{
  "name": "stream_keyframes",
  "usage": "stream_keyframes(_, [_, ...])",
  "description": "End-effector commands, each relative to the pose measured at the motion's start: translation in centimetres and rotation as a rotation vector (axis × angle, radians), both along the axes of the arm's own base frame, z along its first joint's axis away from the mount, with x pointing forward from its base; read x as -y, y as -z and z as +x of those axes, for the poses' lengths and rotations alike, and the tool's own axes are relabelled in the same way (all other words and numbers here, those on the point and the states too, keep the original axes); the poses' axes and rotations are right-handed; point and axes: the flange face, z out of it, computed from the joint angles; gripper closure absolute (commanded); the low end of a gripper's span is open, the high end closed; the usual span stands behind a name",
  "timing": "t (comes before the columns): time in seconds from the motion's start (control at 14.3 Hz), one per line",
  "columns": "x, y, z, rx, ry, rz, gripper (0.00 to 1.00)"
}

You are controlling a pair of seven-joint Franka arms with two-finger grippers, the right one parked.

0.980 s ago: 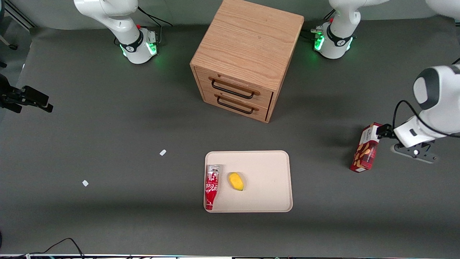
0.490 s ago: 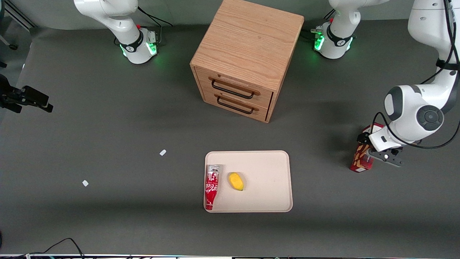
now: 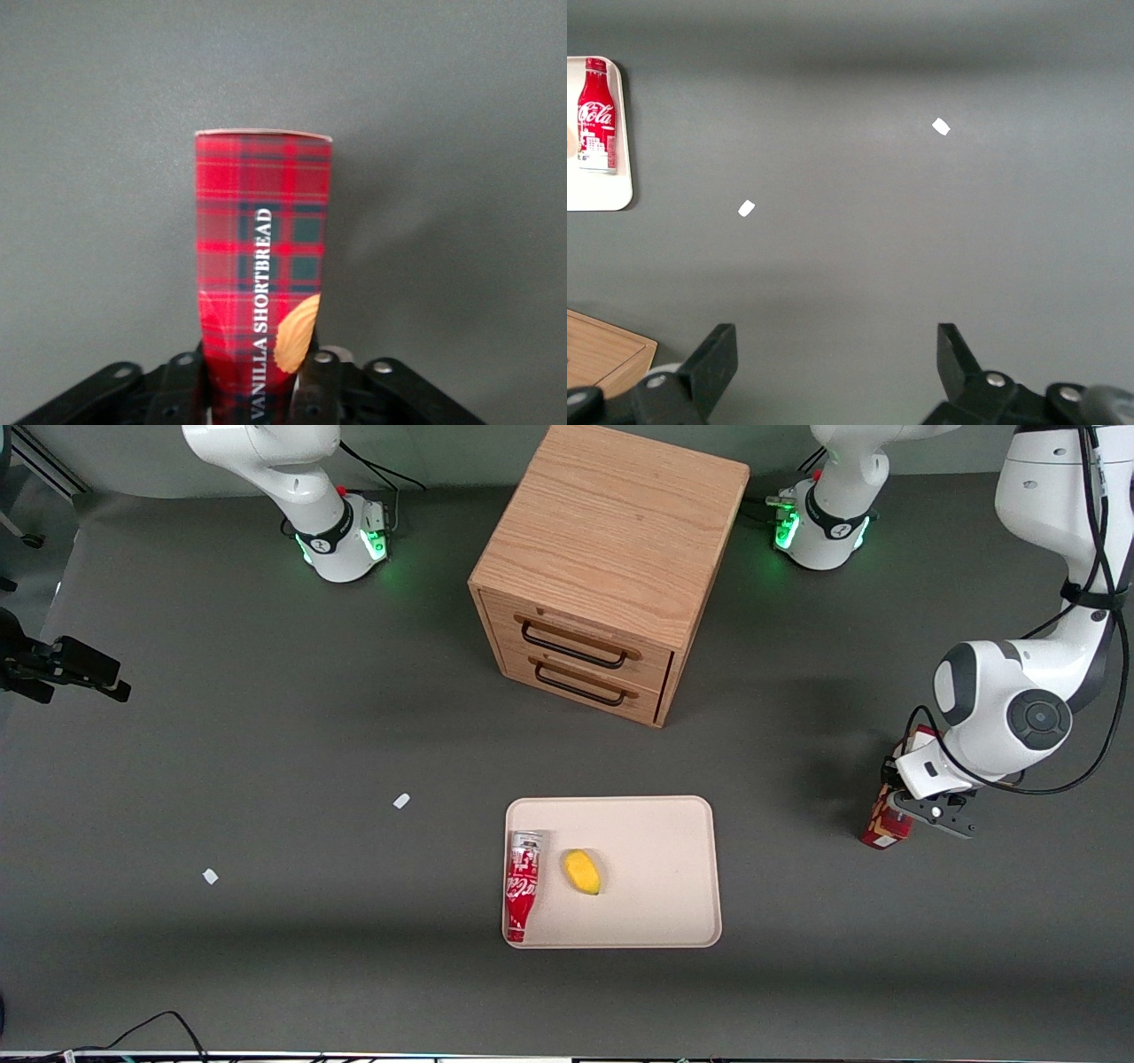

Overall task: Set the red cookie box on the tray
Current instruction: 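Lift the box and carry it with the left gripper onto the tray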

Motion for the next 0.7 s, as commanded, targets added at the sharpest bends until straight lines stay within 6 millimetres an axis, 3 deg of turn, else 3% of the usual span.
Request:
stream_keyframes(0.0, [0.1,-0.4,-0.1,0.002,0.016,0.012,1.00])
stream_keyframes(0.28, [0.1,-2.3,0.5,0.009,0.004,0.013,1.00])
stream_keyframes(0.42, [-0.1,-5.8,1.9,-0.023,-0.017,0.015,1.00])
stream_keyframes(0.63, [0.3,-13.0,4.3,-0.039,-0.051,0.026,1.00])
